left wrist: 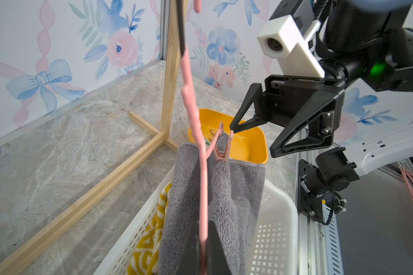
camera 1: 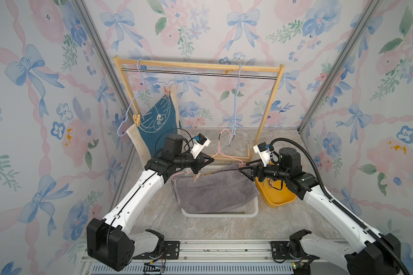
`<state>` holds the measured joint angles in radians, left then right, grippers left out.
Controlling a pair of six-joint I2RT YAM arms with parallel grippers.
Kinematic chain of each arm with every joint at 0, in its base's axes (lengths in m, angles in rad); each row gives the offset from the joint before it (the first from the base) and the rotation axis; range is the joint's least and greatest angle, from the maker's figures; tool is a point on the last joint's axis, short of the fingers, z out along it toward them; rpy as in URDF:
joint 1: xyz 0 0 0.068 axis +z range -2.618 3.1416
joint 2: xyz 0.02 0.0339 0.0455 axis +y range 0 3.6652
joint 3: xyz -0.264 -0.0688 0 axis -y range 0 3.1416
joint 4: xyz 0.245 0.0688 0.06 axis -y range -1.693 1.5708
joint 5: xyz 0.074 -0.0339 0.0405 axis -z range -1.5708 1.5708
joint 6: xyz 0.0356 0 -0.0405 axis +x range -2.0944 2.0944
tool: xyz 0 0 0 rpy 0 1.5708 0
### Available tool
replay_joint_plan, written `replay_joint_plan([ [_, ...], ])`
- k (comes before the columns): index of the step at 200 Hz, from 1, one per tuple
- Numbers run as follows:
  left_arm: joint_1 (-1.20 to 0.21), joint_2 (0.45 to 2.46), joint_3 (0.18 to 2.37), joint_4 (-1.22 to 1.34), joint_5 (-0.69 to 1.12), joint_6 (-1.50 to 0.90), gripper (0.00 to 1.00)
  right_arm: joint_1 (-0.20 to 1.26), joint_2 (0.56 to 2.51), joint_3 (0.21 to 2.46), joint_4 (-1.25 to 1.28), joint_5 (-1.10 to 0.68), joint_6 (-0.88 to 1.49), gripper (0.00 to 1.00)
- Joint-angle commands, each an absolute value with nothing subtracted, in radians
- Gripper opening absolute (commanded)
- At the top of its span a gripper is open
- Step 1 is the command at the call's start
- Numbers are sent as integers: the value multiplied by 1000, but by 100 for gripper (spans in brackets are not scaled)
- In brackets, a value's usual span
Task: Remove the clothespins securing towels to the hanger
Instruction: Pick up the hanger from the clothesline.
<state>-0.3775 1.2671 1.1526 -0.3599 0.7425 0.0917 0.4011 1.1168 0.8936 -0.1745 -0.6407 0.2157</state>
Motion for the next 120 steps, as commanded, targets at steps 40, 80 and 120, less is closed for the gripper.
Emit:
replay_joint_plan([
  [40, -380, 1265, 1165, -325, 785, 71, 0, 441, 1178, 965, -158, -658, 186, 78],
  [80, -380, 1277, 1173, -321, 783, 67, 0, 469, 1199, 974, -173, -648, 163, 76],
  [120, -378, 1285, 1178, -319, 745, 60, 0, 490, 1152, 955, -229, -605, 140, 74],
])
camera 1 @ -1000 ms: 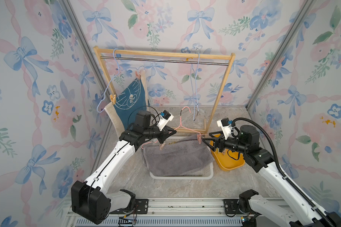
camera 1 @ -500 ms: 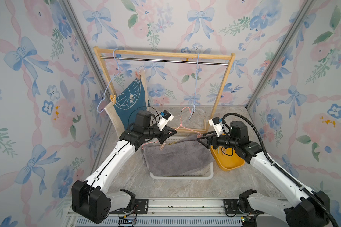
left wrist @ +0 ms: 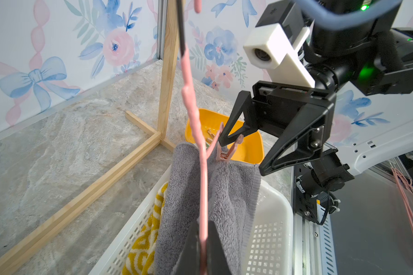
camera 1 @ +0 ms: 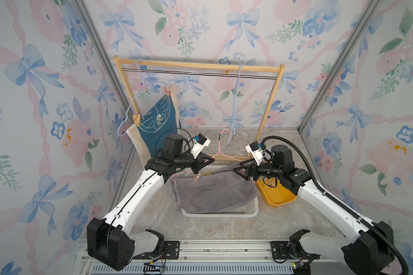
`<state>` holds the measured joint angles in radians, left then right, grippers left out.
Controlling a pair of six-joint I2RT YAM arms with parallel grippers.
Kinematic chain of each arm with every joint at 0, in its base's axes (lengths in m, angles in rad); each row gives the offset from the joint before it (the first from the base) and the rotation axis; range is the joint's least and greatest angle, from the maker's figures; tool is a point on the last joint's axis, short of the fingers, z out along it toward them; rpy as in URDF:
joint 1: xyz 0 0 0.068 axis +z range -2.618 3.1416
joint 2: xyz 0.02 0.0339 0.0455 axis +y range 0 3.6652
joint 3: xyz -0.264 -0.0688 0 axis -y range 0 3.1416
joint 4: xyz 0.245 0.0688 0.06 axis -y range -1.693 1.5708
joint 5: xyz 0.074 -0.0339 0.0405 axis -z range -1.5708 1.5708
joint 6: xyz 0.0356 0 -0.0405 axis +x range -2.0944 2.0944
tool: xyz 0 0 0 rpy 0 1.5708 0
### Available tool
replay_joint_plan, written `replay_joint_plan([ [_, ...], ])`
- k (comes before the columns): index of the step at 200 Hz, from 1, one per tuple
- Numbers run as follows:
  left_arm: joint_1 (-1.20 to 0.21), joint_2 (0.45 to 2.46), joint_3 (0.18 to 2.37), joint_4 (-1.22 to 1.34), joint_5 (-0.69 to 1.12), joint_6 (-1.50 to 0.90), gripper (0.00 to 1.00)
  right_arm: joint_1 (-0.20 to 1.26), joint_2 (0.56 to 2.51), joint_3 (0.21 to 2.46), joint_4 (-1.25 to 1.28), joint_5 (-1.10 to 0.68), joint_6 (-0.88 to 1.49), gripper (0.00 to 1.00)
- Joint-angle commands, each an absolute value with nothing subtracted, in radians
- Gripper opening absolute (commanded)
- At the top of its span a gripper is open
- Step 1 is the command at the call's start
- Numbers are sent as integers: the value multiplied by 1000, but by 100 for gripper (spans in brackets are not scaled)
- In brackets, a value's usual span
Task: Remove the clothespins securing towels to the hanger
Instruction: Pick up the hanger from the clothesline.
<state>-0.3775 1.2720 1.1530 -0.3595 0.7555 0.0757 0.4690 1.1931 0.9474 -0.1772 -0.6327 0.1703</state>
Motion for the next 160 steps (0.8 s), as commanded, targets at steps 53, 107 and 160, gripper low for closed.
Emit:
replay_joint_plan([
  [53, -374, 1304, 1192, -304, 734, 39, 0, 530, 1079, 877, -263, -532, 142, 73],
  [107, -381, 1304, 1179, -289, 764, 38, 0, 552, 1066, 791, -243, -481, 161, 73],
  [160, -389, 1284, 1163, -281, 761, 39, 0, 567, 1076, 797, -249, -441, 150, 73],
])
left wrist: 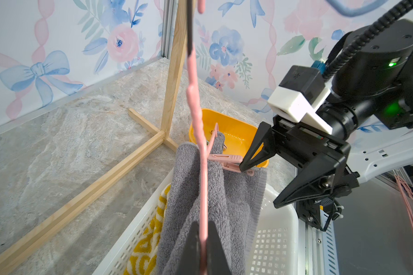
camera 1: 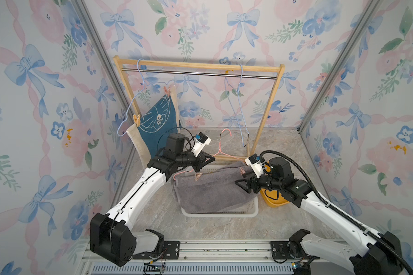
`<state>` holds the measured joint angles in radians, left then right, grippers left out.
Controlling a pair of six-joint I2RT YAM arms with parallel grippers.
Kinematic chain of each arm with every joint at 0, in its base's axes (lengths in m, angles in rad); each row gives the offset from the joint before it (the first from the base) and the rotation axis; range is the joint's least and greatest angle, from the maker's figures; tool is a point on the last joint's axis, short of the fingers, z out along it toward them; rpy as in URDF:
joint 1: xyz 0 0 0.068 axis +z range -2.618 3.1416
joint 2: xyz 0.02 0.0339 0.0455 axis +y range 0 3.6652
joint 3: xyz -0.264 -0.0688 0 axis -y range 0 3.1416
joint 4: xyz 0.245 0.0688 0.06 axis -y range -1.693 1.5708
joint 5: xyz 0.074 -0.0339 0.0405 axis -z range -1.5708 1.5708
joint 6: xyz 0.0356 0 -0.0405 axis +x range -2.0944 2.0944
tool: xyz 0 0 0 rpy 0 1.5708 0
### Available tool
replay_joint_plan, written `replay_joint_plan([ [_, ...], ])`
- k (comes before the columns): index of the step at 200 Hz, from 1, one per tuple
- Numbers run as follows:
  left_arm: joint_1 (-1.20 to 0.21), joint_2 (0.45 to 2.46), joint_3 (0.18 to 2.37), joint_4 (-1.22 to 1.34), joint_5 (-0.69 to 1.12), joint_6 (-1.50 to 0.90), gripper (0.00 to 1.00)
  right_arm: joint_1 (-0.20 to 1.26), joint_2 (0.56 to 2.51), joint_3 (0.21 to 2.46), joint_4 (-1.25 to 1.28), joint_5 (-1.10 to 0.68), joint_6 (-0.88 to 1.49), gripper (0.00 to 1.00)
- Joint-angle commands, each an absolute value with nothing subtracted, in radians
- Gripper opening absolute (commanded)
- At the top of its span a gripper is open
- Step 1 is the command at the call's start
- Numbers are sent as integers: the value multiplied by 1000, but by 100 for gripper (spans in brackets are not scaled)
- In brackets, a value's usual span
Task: Remove the clothespins securing towels to the hanger
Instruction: Pick up the hanger from the clothesline.
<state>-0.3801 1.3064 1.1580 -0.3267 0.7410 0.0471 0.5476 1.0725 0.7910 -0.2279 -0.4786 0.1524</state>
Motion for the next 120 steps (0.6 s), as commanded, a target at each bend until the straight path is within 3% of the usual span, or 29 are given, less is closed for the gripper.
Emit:
replay_joint_plan([
  [1, -388, 1285, 1164, -281, 761, 39, 0, 566, 1075, 798, -250, -440, 148, 73],
  [120, -395, 1278, 1154, -275, 751, 44, 0, 539, 913, 983, -480, -234, -32, 77],
])
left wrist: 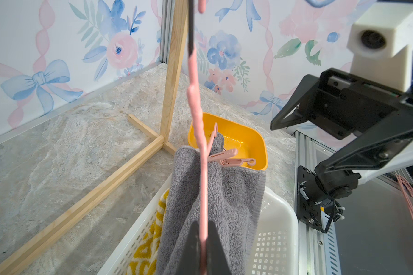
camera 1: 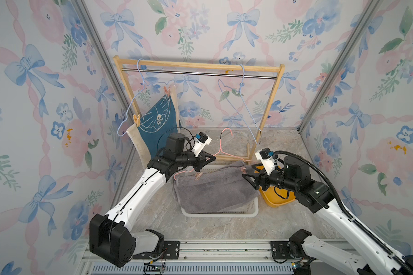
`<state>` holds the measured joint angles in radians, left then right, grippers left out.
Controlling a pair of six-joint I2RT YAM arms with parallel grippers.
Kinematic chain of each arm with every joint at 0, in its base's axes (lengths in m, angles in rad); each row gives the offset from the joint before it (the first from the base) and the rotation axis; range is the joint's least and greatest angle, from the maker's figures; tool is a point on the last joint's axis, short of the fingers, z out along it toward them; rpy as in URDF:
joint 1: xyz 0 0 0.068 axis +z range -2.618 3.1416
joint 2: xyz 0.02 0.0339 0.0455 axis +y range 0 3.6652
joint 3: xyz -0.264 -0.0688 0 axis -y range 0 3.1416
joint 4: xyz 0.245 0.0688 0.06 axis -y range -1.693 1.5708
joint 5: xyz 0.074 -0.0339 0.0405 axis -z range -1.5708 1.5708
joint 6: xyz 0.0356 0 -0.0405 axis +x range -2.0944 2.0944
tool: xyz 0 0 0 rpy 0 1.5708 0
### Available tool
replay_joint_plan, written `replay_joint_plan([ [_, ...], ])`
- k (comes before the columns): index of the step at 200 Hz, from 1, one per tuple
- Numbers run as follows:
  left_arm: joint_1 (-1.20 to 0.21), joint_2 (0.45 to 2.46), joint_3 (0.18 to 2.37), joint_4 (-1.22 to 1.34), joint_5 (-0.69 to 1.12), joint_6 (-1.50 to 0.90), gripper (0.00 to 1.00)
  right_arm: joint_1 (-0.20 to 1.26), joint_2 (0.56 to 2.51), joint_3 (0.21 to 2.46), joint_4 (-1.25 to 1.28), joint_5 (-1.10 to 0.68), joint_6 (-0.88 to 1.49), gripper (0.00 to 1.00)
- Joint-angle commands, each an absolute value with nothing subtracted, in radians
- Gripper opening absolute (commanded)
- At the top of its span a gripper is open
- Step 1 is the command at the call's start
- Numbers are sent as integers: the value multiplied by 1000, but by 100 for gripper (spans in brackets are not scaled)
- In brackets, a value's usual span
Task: Remove the clothespins securing towels to the hanger
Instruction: Pick up the hanger from the clothesline, then remove the clothespin from the hanger.
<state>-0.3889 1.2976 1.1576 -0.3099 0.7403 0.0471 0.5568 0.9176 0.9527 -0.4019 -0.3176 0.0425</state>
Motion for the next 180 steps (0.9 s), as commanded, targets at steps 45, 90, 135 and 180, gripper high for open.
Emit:
replay_joint_plan([
  [45, -397, 1275, 1155, -276, 737, 45, 0, 534, 883, 878, -379, -180, -236, 84],
  [90, -397, 1273, 1150, -275, 720, 49, 0, 597, 896, 919, -453, -235, -535, 87],
  [135, -396, 1271, 1146, -275, 716, 43, 0, 689, 1020, 1033, -574, -44, -788, 85],
  [180, -399, 1263, 1144, -274, 707, 43, 0, 721, 1065, 1034, -611, 80, -940, 83],
])
